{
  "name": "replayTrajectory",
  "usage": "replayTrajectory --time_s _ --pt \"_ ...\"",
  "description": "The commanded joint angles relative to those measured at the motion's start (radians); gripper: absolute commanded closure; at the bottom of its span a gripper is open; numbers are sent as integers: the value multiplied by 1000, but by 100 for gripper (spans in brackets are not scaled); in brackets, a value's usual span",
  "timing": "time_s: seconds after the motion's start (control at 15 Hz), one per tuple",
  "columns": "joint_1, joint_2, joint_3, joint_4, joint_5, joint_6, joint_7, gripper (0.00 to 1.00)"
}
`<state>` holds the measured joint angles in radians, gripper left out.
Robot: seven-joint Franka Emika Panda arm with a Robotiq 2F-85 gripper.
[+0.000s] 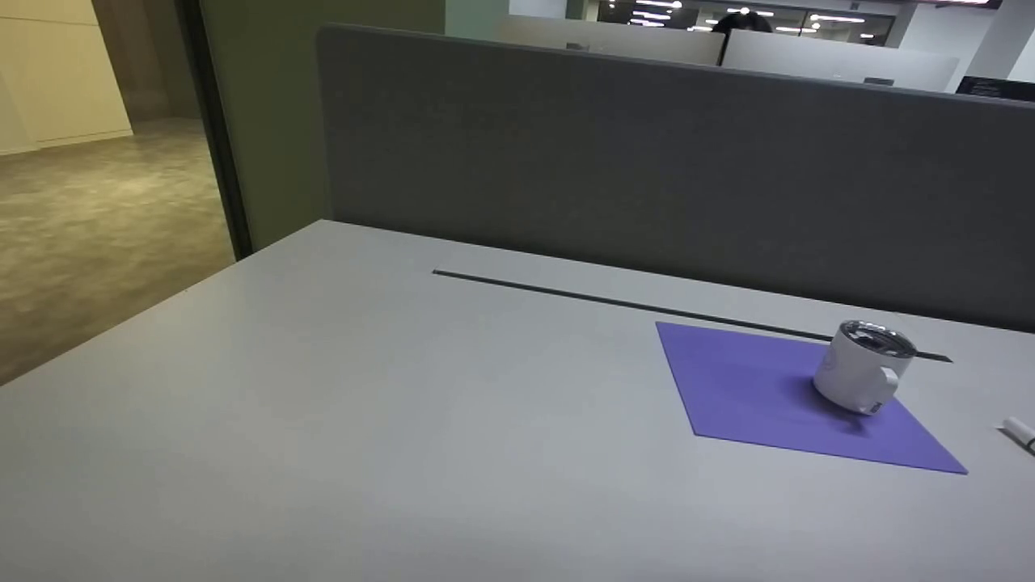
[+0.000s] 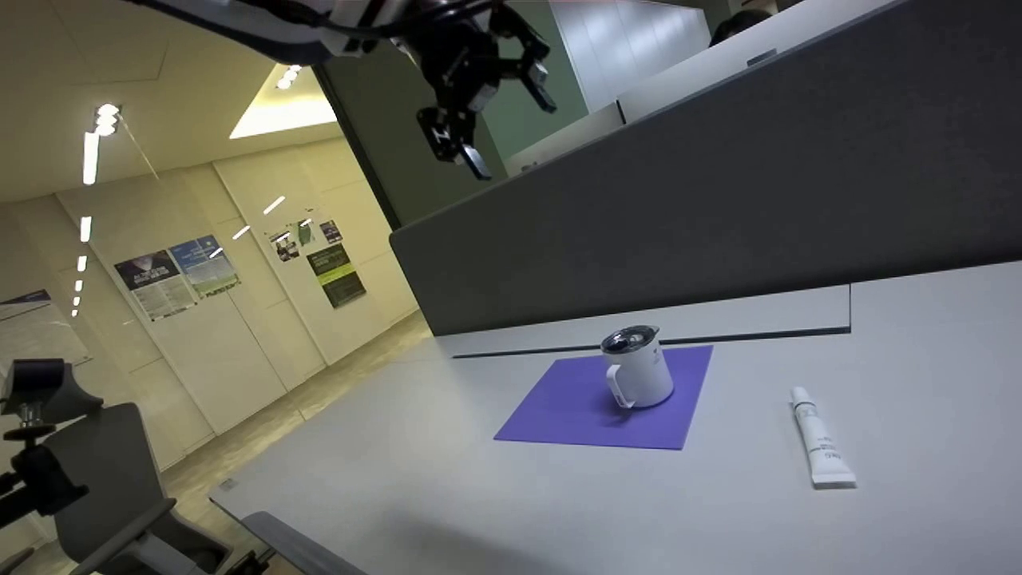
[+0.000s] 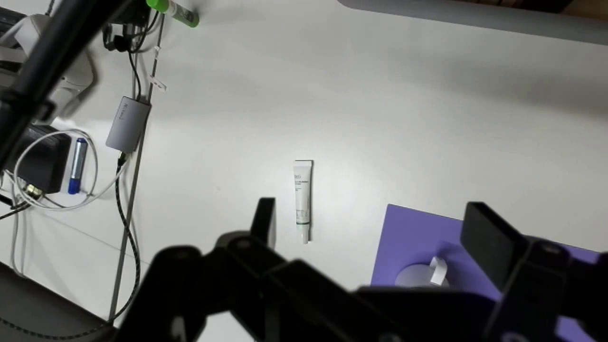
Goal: Open then close the sliding lid on the travel mug
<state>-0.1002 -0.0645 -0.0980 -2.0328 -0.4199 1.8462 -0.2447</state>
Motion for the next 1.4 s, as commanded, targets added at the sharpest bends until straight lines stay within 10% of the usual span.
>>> replayTrajectory --time_s 0.0,0.8,1.2,1.27,1.33 --pt "1 43 0 37 -3 -14 3 0" --pt "-5 115 -6 142 -4 -76 52 0" --pt "-37 247 -36 209 -122 300 7 3" --pt "-41 281 -40 230 -138 357 -3 26" --pt "-44 320 -41 256 -134 396 -26 27"
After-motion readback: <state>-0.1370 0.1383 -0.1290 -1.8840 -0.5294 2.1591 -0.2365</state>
